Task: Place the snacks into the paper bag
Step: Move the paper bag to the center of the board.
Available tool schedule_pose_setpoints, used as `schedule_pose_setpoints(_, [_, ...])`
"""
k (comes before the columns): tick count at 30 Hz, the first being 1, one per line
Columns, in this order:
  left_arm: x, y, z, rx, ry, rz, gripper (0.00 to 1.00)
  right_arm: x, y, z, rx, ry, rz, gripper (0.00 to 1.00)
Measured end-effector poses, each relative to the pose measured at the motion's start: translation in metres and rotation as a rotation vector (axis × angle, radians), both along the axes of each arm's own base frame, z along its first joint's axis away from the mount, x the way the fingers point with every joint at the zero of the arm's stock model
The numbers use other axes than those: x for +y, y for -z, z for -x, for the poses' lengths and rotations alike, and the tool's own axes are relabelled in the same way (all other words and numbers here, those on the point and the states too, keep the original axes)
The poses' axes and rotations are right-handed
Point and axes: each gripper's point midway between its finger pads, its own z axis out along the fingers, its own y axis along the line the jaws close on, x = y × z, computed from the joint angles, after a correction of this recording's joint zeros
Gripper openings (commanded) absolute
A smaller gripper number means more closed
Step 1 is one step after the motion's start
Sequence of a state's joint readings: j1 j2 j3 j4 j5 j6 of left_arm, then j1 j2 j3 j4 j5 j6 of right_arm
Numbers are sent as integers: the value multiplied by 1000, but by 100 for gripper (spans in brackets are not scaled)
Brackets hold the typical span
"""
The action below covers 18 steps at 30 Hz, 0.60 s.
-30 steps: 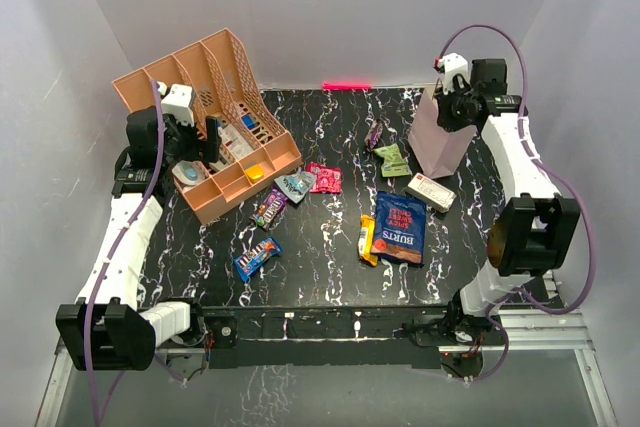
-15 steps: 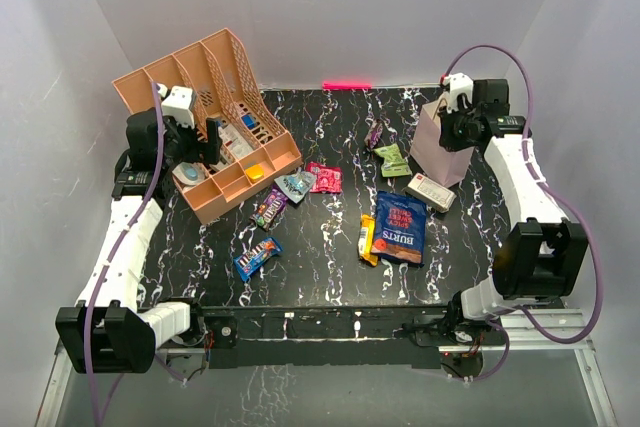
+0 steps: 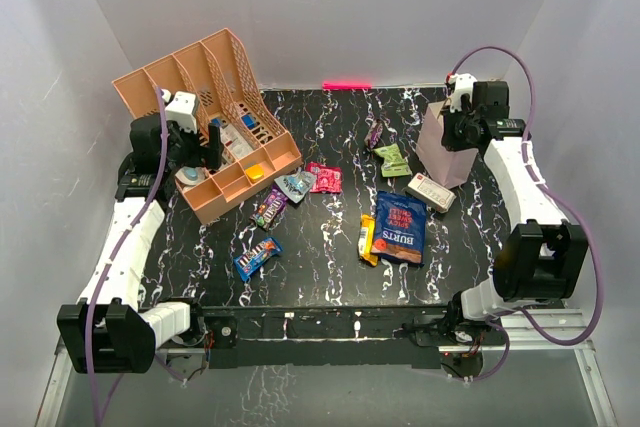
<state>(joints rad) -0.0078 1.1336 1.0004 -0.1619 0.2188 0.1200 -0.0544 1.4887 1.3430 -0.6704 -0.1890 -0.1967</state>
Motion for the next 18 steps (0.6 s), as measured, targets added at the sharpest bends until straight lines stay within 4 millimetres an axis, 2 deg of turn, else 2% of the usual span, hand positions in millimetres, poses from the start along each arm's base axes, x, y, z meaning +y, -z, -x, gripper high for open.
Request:
schedule_pose_setpoints(3, [0,0,-1,-4,2,-3,98,0,1,-4,-6,6,-7,11])
schedule_pose_setpoints(10, [0,9,2,12,17,-18,98,4,4,-7,-2,0,-28,25])
schedule_pose_setpoints(15, [-5,17,5,31,56,-27,98,6,4,-7,-2,-7,-35,51])
schedule_pose_setpoints(18, [-10,26,10,62,106,-40,98,6,3,-7,-4,-11,-33,63])
